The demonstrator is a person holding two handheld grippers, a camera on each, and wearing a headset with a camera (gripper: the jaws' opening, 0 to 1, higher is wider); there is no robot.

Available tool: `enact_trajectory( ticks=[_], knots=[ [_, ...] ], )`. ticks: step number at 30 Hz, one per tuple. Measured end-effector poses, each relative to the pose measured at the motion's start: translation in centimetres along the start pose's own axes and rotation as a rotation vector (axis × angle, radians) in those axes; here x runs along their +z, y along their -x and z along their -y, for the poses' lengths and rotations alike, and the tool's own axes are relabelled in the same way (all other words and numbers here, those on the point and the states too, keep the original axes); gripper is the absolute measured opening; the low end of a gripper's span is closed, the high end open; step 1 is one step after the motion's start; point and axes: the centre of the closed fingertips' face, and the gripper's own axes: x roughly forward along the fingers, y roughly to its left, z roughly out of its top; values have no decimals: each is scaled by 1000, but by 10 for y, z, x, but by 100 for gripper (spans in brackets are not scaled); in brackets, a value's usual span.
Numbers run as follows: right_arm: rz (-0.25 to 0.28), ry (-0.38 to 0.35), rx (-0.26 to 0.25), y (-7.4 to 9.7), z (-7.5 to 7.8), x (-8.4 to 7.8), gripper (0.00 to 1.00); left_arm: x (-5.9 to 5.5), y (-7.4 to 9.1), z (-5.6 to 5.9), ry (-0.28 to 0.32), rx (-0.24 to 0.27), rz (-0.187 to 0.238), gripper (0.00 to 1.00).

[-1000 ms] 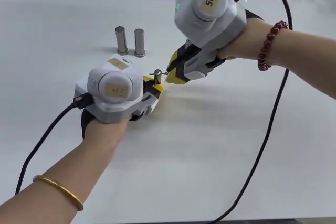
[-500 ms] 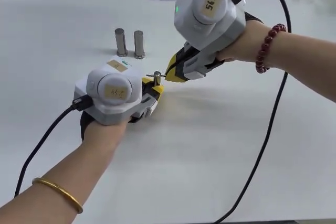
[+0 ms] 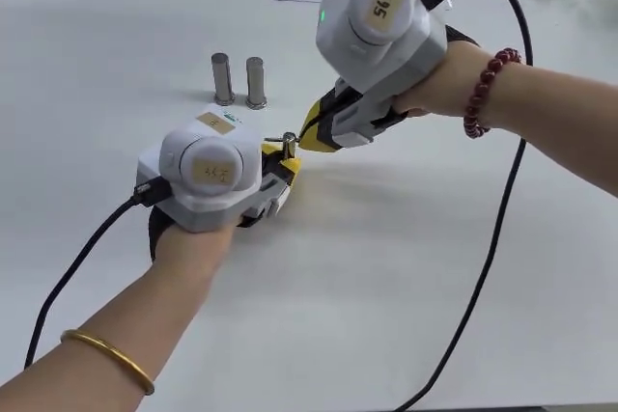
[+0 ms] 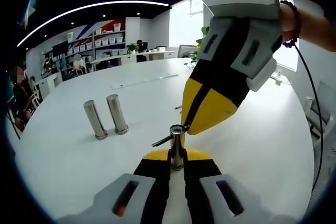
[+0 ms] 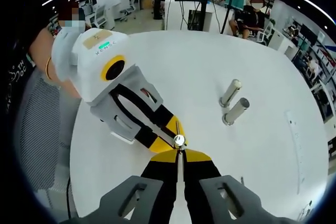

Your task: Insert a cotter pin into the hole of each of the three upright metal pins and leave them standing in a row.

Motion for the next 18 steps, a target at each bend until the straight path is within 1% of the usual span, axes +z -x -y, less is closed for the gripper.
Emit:
enact_trajectory(
  ticks=[12,14,18],
  knots=[
    [34,-62,-5,-1,-2,3,0,0,0,0,-2,1,0,7],
    [41,-83,-14,-1,-2,4,6,0,0,0,-2,1,0,7],
    [34,-93,-16,1,-3,1,8,0,0,0,-2,1,1,7]
  ],
)
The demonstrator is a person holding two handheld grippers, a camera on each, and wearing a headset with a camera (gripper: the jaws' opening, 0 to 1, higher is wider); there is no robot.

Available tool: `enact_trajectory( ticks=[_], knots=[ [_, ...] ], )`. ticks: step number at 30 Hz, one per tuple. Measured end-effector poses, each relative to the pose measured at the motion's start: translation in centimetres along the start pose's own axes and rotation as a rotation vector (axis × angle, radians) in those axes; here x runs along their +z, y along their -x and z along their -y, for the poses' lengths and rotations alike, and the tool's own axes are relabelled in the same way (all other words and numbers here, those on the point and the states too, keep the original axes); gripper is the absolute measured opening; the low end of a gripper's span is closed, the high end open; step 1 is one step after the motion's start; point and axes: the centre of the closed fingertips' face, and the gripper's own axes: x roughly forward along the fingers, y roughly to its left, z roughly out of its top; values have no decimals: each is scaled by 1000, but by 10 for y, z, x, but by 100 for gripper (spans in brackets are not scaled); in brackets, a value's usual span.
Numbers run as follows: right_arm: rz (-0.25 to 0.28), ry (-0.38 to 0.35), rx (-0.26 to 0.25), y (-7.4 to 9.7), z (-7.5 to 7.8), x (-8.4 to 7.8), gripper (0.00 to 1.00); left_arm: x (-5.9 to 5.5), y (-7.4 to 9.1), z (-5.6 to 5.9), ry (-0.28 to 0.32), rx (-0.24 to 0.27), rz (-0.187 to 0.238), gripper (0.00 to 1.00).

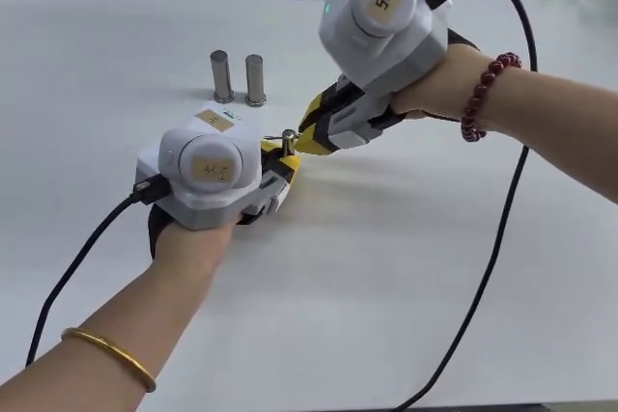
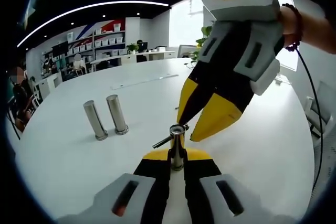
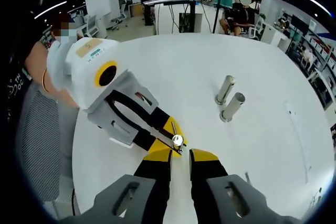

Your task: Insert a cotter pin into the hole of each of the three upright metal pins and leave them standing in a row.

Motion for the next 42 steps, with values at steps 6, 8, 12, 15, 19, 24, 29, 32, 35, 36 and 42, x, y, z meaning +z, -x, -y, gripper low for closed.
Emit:
enact_trajectory(
  ticks=[6,8,12,15,19,24,29,32,35,36,42],
  knots=[
    [25,-83,-33,4,5,-5,14,0,0,0,-1,-1,2,7],
    [34,-109,-46,7,6,-6,16,0,0,-1,-1,-3,2,7],
    [76,-179,-80,15,9,-9,16,1,0,-2,-5,-12,1,6],
    [90,-201,-95,18,8,-11,17,1,0,-3,-8,-13,-1,6],
    [117,-252,-115,23,8,-14,17,0,1,-7,-9,-17,-8,6],
    [140,-302,-129,27,6,-20,17,-1,6,-18,-18,-18,-11,6],
    [136,-330,-125,26,-1,-27,17,-1,10,-29,-40,-27,-10,6],
    [138,-349,-124,25,-3,-31,17,-1,12,-35,-39,-31,-12,6],
    [145,-365,-123,25,-5,-32,17,-3,14,-41,-44,-33,-17,6],
    [148,-367,-123,26,-6,-32,17,-3,14,-43,-27,-38,-17,6],
    [160,-376,-129,28,-7,-33,18,-5,14,-49,-20,-38,-22,6]
  ],
)
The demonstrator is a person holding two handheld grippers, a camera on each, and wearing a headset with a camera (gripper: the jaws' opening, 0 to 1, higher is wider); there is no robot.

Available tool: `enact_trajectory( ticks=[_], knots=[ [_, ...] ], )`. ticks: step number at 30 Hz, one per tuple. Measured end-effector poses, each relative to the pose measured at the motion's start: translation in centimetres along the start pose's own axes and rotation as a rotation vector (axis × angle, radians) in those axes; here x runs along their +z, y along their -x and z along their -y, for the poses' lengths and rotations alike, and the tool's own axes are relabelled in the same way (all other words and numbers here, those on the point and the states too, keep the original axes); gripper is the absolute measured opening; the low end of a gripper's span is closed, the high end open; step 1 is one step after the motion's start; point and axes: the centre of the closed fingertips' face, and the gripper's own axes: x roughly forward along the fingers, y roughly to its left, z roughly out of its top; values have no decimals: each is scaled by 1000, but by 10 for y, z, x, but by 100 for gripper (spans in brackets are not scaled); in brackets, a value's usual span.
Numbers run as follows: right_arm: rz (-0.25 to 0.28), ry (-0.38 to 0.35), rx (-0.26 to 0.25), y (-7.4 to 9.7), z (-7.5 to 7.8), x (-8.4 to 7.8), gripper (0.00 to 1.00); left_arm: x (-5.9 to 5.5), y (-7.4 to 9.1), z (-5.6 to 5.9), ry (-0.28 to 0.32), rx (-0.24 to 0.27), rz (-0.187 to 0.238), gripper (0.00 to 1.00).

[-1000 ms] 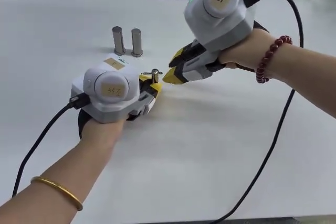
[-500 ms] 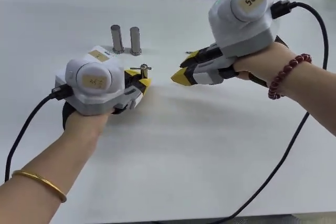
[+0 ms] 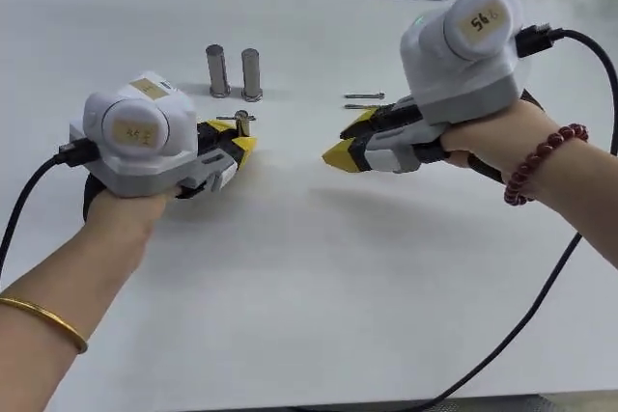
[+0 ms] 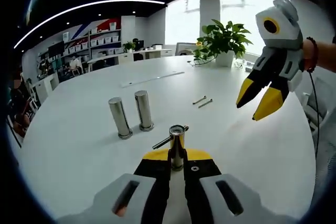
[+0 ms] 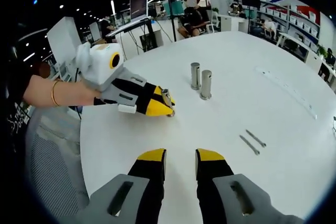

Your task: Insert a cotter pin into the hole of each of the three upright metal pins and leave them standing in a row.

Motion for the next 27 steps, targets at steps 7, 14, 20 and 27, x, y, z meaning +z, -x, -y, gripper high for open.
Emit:
enact_trajectory(
  ticks=[7,14,20,27],
  knots=[
    [-3,-8,-2,3,0,-3,19,0,-1,-2,13,-22,5,6],
    [3,-28,-10,6,3,-4,19,0,0,-1,23,-33,6,7],
    [-2,-46,-8,6,2,-9,19,0,-1,0,17,-26,5,7],
    [-9,-63,-4,4,0,-13,19,-1,-2,-1,39,-32,-1,8]
  ],
)
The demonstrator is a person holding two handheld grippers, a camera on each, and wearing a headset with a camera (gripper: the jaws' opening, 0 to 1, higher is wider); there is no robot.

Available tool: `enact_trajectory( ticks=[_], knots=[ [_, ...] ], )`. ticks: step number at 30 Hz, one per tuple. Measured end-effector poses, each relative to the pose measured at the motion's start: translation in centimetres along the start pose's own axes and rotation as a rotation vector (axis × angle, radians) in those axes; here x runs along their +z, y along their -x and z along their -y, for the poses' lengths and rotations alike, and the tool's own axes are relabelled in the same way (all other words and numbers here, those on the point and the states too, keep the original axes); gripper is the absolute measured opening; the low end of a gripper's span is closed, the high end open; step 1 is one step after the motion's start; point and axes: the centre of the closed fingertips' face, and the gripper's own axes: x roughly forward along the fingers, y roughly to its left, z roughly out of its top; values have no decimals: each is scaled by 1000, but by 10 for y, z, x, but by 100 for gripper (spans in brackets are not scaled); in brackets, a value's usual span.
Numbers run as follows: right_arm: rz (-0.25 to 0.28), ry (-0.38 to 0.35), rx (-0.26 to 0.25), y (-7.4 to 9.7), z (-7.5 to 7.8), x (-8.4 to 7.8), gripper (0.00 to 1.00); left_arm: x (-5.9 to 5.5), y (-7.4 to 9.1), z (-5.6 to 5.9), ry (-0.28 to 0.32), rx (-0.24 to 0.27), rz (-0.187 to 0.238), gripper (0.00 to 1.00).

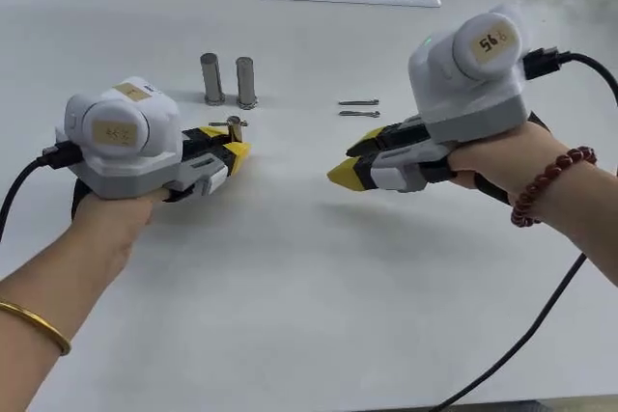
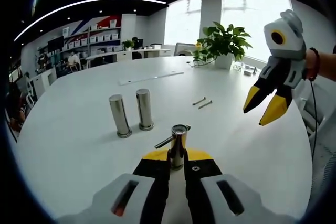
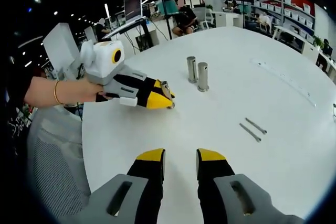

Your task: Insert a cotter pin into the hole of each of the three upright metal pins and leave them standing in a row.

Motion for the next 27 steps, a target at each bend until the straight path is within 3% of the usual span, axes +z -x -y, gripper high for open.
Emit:
enact_trajectory(
  ticks=[10,17,21,23,27],
  knots=[
    [8,-15,1,-2,0,1,20,-4,3,-1,22,-1,-18,16],
    [46,8,-18,-2,3,11,21,3,11,-3,9,17,1,34],
    [123,-5,-50,-2,12,29,22,3,16,-5,20,21,1,41],
    [160,4,-76,-1,18,38,21,1,19,-9,20,50,-2,48],
    [233,-11,-92,-6,26,54,21,1,25,-5,43,46,1,51]
  ],
)
